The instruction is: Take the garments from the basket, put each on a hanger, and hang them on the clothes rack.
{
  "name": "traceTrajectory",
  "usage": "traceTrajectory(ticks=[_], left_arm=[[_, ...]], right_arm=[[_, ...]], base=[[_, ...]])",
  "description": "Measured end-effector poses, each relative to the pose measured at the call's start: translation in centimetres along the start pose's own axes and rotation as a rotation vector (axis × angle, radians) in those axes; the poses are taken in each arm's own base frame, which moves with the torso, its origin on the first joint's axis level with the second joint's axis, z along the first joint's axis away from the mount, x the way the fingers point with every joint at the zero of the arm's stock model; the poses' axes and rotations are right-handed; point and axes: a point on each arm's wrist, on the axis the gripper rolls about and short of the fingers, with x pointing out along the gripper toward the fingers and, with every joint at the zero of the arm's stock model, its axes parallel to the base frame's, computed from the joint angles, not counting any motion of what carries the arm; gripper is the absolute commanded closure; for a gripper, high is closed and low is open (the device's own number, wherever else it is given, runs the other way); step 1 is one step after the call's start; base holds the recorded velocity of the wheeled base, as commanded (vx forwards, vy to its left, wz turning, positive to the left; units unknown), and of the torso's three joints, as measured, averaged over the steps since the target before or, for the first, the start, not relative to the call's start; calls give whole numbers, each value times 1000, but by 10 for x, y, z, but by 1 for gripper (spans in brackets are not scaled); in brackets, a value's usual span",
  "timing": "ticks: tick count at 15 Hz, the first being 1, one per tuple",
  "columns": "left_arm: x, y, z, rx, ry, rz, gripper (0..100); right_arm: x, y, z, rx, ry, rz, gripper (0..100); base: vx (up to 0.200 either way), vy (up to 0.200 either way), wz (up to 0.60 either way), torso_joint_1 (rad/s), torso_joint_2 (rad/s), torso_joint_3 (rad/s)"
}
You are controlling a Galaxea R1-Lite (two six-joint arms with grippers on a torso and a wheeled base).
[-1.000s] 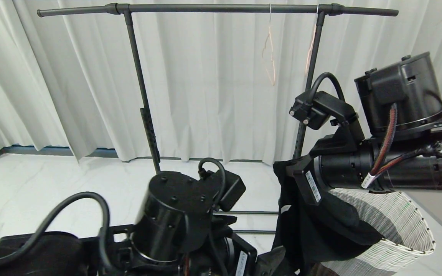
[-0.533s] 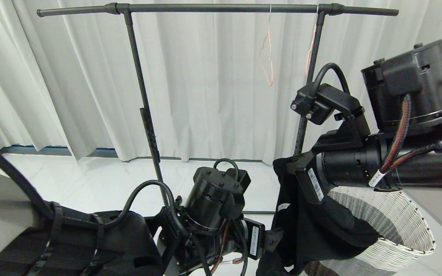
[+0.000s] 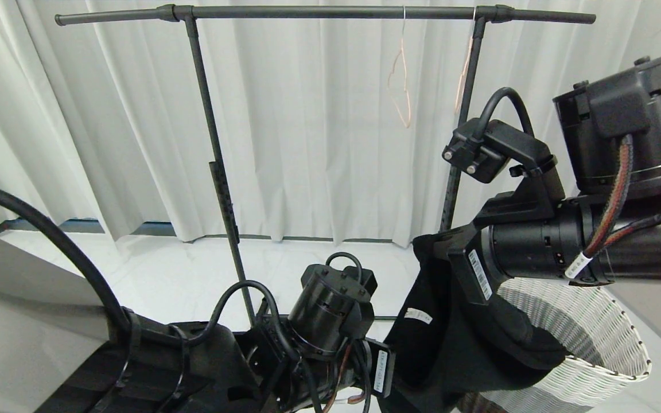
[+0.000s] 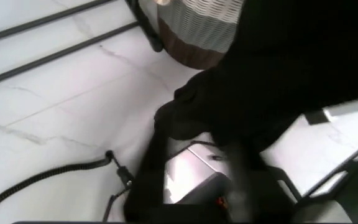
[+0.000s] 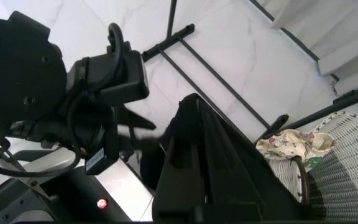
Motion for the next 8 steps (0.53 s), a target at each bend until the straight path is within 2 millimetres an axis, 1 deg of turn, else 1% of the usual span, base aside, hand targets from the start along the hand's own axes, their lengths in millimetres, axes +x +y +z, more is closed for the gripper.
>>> traceTrajectory(ticks=[3,4,6,8], left_arm=[[-1,4,-3,0,-25,101,100],[-6,5,-1,-2,-42,129,100],[-26,8,8,-10,-99,137,100],[-60,18,21,2,-141,130,100]], right_arm=[[2,-1,-2,1,7,-5,100],[5,-1,-2,2,8,-6,100],[12,-1,2,4,-13,-12,100],[17,1,6,4,-42,-8,100]], base=[[0,0,0,0,0,0],[0,0,0,0,0,0],[0,0,0,0,0,0],[0,0,0,0,0,0]])
